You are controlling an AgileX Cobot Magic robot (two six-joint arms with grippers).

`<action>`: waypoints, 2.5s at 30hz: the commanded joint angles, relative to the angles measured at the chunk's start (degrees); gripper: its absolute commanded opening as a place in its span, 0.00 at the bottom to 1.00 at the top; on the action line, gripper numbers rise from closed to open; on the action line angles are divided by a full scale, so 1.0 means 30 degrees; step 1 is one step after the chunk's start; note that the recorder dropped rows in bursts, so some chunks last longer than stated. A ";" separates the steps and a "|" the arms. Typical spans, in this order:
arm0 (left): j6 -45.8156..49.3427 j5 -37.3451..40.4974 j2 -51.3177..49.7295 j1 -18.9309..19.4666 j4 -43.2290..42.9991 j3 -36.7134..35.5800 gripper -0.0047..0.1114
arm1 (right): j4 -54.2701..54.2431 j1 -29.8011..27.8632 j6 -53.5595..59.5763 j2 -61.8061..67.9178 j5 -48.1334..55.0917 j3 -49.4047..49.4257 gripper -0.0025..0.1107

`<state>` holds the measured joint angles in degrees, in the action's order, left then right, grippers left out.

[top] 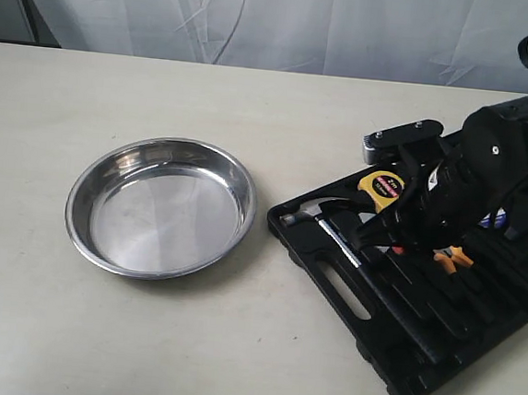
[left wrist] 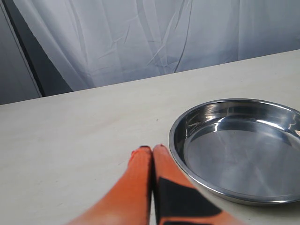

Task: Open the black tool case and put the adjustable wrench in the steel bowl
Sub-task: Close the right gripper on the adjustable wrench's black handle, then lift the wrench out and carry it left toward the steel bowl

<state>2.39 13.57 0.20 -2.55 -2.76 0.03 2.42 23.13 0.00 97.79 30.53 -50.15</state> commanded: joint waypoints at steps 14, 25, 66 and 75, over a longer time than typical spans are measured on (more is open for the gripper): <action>-0.0068 0.0039 -0.0068 0.0036 0.0043 -0.0010 0.04 | 0.1199 -0.0123 0.0323 0.3528 -0.0868 0.0068 0.31; -0.0068 0.0039 -0.0068 0.0036 0.0043 -0.0010 0.04 | 0.1156 -0.0123 0.0323 0.5161 -0.0620 0.0068 0.38; -0.0068 0.0039 -0.0068 0.0036 0.0043 -0.0010 0.04 | -0.0060 -0.0123 0.0519 -0.0016 0.0127 0.0068 0.02; -0.0068 0.0039 -0.0068 0.0036 0.0043 -0.0010 0.04 | -0.0060 -0.0123 0.0519 -0.1195 -0.0015 -0.0007 0.01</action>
<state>2.39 13.57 0.20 -2.55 -2.76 0.03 2.32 23.04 1.70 95.56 31.50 -49.80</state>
